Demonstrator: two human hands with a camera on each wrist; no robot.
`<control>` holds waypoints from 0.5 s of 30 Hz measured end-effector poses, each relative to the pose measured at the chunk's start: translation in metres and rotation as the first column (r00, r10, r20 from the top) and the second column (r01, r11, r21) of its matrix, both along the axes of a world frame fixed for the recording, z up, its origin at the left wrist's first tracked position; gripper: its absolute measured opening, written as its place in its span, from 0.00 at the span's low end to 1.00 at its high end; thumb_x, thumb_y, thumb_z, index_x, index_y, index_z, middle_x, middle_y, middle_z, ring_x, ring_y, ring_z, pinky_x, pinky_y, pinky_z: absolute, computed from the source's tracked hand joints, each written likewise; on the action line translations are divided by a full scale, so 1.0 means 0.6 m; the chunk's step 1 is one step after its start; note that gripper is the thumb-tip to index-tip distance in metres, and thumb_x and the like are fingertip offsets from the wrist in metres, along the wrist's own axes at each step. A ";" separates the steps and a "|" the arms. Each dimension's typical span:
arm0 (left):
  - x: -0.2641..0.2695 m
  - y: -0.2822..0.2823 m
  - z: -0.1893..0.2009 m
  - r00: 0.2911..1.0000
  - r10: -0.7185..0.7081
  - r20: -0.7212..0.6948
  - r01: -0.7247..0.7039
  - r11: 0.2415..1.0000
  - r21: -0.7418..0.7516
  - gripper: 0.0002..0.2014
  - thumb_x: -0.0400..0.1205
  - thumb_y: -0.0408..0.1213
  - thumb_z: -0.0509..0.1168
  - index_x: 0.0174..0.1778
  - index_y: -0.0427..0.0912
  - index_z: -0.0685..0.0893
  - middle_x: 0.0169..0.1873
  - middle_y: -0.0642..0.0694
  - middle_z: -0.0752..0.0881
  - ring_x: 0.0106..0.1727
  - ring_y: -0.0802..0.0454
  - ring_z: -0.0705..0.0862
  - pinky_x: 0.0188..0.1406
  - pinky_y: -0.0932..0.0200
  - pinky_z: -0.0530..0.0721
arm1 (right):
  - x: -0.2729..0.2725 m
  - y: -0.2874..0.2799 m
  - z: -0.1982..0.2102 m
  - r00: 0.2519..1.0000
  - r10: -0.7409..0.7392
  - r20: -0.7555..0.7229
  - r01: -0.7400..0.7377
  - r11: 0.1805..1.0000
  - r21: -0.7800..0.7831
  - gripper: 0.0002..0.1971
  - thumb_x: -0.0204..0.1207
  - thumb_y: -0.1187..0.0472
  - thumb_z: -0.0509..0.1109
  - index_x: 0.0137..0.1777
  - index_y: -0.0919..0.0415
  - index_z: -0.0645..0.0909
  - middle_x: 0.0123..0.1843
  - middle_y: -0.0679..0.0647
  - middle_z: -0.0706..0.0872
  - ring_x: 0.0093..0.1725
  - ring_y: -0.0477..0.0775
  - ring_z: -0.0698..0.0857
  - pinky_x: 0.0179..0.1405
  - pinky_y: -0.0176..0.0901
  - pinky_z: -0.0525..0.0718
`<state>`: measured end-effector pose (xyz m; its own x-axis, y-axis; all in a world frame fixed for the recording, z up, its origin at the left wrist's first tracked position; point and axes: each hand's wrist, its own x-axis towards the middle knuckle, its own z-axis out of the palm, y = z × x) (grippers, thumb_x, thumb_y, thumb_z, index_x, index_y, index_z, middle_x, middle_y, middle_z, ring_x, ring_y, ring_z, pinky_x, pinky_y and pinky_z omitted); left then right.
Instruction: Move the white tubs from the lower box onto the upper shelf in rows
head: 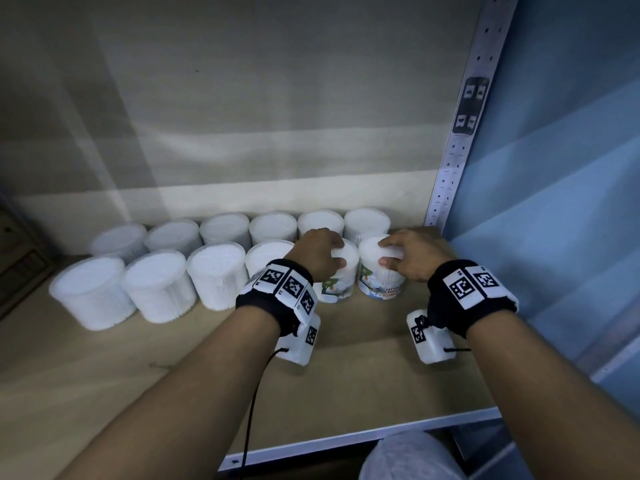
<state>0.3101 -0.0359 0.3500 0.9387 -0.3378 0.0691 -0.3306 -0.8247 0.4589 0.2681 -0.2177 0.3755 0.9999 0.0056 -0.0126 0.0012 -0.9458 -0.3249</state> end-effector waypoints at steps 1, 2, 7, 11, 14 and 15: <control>-0.001 0.001 0.003 1.000 -0.015 -0.019 0.014 1.000 -0.009 0.21 0.80 0.37 0.68 0.70 0.41 0.78 0.72 0.45 0.77 0.74 0.48 0.73 0.73 0.57 0.70 | 0.000 0.000 0.000 1.000 0.000 -0.001 0.000 1.000 -0.001 0.24 0.77 0.51 0.71 0.72 0.55 0.78 0.76 0.52 0.76 0.76 0.53 0.73 0.71 0.34 0.65; -0.001 0.003 0.006 0.999 -0.030 -0.043 0.029 0.999 -0.015 0.21 0.80 0.34 0.67 0.71 0.41 0.78 0.73 0.45 0.77 0.75 0.48 0.73 0.73 0.59 0.70 | 0.001 -0.001 0.001 1.000 0.000 0.000 0.000 1.000 -0.002 0.24 0.77 0.51 0.71 0.72 0.55 0.78 0.76 0.52 0.76 0.76 0.53 0.73 0.71 0.34 0.66; -0.004 0.006 0.013 0.989 -0.085 -0.124 0.094 0.993 0.067 0.27 0.79 0.23 0.58 0.75 0.43 0.72 0.77 0.46 0.71 0.78 0.48 0.69 0.74 0.59 0.68 | 0.002 -0.001 -0.001 1.000 0.001 -0.002 -0.001 1.000 0.016 0.23 0.77 0.52 0.71 0.72 0.56 0.78 0.75 0.52 0.77 0.75 0.52 0.74 0.65 0.28 0.62; -0.007 -0.009 0.002 0.999 0.042 0.024 -0.043 0.998 0.046 0.21 0.81 0.36 0.63 0.71 0.41 0.75 0.70 0.40 0.75 0.73 0.41 0.72 0.71 0.49 0.74 | 0.001 -0.002 -0.001 1.000 -0.006 -0.007 0.006 1.000 0.021 0.23 0.77 0.52 0.71 0.72 0.55 0.78 0.76 0.51 0.76 0.75 0.52 0.73 0.63 0.28 0.61; -0.011 -0.021 -0.008 0.985 0.120 0.121 -0.133 0.985 0.110 0.24 0.81 0.49 0.63 0.68 0.37 0.77 0.66 0.37 0.76 0.69 0.38 0.72 0.69 0.46 0.74 | 0.002 -0.003 0.000 1.000 -0.005 -0.007 0.005 1.000 0.011 0.24 0.77 0.52 0.71 0.72 0.55 0.78 0.76 0.51 0.76 0.76 0.52 0.72 0.65 0.29 0.61; -0.011 -0.023 -0.010 0.983 0.125 0.134 -0.144 0.978 0.147 0.26 0.81 0.51 0.63 0.68 0.36 0.77 0.66 0.37 0.77 0.69 0.39 0.73 0.70 0.46 0.74 | 0.002 -0.003 0.000 1.000 -0.003 -0.008 0.003 1.000 0.006 0.24 0.77 0.52 0.71 0.72 0.55 0.78 0.77 0.51 0.75 0.76 0.51 0.72 0.65 0.30 0.61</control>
